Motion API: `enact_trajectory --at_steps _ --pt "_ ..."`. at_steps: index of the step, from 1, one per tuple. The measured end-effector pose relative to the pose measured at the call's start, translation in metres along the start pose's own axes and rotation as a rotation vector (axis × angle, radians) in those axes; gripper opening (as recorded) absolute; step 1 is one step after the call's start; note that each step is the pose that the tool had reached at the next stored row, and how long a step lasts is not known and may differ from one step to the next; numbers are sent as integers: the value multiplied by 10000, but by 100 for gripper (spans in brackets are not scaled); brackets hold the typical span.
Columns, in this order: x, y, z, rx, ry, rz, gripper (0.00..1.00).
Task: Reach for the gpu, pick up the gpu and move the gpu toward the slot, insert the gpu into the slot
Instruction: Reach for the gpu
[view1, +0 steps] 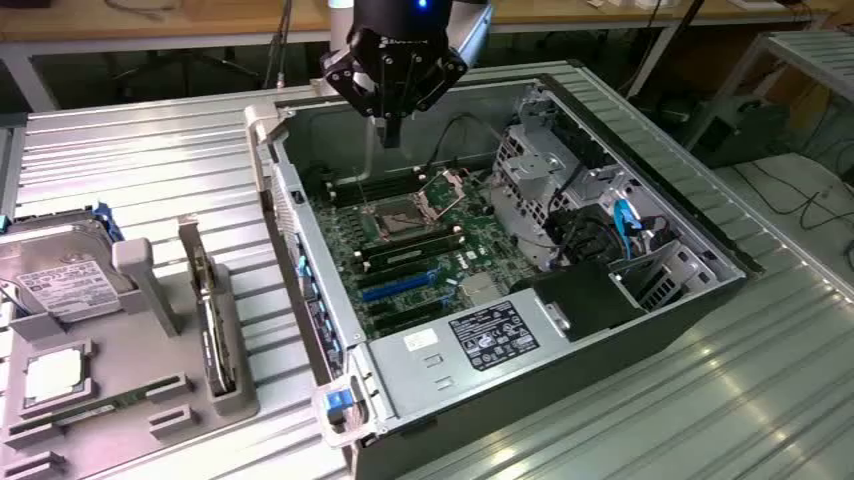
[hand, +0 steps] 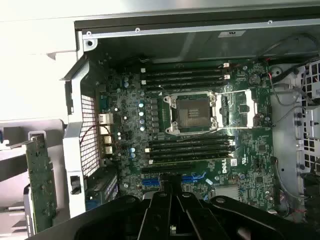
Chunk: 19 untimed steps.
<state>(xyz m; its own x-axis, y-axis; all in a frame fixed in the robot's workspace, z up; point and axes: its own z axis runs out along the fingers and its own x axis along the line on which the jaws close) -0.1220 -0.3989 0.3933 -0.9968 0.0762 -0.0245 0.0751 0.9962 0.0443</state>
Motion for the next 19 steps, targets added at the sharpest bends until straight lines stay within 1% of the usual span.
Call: enact_trajectory --at_steps 10,19 --pt "41 -4 -1 0 0 0 11" --pt "105 -10 -3 1 0 0 11"
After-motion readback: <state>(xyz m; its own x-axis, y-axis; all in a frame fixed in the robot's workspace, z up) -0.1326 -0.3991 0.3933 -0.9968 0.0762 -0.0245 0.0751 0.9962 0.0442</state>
